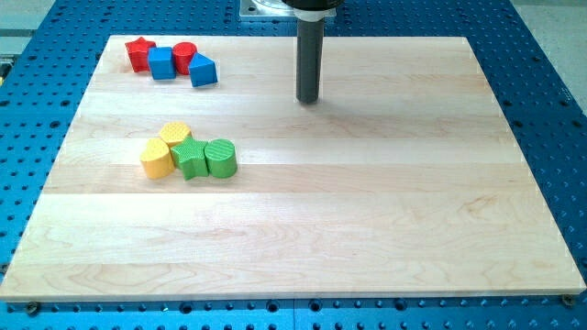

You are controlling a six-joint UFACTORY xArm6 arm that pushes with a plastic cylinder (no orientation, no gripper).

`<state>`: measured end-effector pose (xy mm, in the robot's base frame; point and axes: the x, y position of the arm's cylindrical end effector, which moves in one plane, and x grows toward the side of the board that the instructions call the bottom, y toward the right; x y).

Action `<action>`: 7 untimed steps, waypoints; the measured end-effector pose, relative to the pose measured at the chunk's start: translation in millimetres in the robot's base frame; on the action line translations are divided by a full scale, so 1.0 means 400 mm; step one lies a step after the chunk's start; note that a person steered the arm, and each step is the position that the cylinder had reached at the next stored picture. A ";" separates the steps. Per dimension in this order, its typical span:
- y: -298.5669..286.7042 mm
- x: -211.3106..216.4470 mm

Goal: Place your hand above the hexagon

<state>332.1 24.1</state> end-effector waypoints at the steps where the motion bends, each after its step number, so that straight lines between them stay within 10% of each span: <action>1: 0.000 0.000; 7: -0.015 -0.004</action>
<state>330.6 18.2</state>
